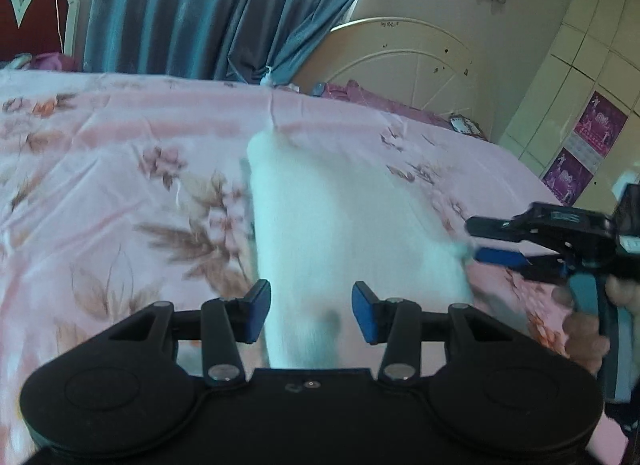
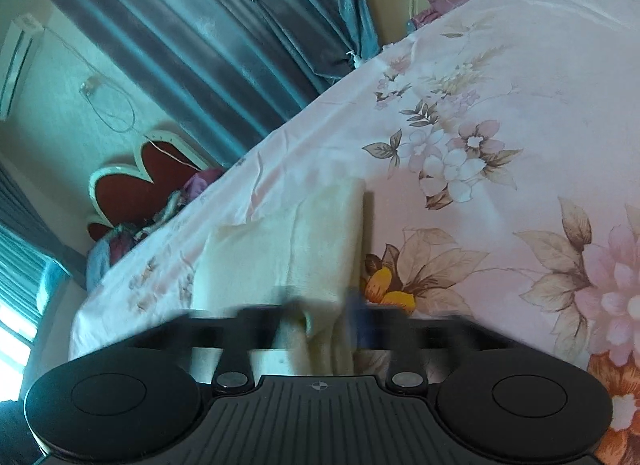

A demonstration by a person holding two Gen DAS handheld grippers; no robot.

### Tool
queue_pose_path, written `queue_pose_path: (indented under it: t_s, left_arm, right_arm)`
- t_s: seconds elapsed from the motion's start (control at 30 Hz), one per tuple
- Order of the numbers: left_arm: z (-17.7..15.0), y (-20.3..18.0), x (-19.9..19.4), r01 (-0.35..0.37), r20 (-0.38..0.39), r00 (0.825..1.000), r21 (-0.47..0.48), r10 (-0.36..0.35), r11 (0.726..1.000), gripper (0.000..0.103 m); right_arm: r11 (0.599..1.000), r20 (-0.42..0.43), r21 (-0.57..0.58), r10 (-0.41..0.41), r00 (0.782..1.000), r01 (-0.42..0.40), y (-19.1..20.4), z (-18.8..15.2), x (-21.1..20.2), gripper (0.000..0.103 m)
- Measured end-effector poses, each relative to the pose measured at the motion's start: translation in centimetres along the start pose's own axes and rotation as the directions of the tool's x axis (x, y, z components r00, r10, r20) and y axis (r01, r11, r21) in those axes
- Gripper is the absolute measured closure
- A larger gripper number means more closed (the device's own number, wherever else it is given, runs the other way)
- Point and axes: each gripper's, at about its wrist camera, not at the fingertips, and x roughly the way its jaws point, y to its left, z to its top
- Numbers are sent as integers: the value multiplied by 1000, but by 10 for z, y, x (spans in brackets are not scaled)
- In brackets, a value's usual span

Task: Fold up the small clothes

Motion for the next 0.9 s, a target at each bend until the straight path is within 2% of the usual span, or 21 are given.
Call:
queue_pose_path:
  t_s: [0.1,0.17,0.23,0.27,0.3,0.37,0.43,0.57,0.67,0.73,0.77,0.9]
  left_arm:
    - [13,5,14,-3,9,1000,-26,4,1000,58]
    - [20,11,26,14,-6,1000,-63,-15,998,58]
    - [25,16,38,34,-20,999,-103,-36,994,60]
    - [26,18,43,44,-33,998,-118,-48,992,60]
    - [27,19,47,48,-45,998,-126,-54,991,60]
    - [27,17,51,33,-57,998,-116,-40,993,60]
    - [29,16,53,39,-62,997,-117,-46,992,60]
    - [31,9,59,25,-81,996,-102,-33,994,58]
    - [31,-1,56,1,-93,996,-46,-5,999,57]
    - [30,0,45,10,-74,997,-41,-13,999,58]
    - [28,3,38,28,-59,998,-54,-31,998,58]
    - [15,7,18,40,-59,997,-82,-45,996,59]
  right_arm:
    - [999,-25,5,40,999,-40,-1,4,6,38]
    - [1000,-60,-17,25,998,-26,1,5,18,47]
    - [999,-82,-16,26,996,-27,-1,5,31,48]
    - [999,-92,-24,27,995,-29,-1,6,36,57]
    - [999,-105,-42,29,994,-34,1,6,42,87]
    - [993,-91,-112,18,996,-28,7,11,48,95]
    - [986,-81,-164,-6,997,-8,12,19,56,96]
    - [979,-125,-203,-30,992,4,9,25,74,96]
    - [981,-104,-190,-46,993,26,7,24,59,95]
    - [976,-45,-209,-78,996,67,12,18,35,78]
    - [973,-31,-223,-61,998,53,15,13,21,68]
    - [974,-80,-228,-30,996,11,25,-13,-2,69]
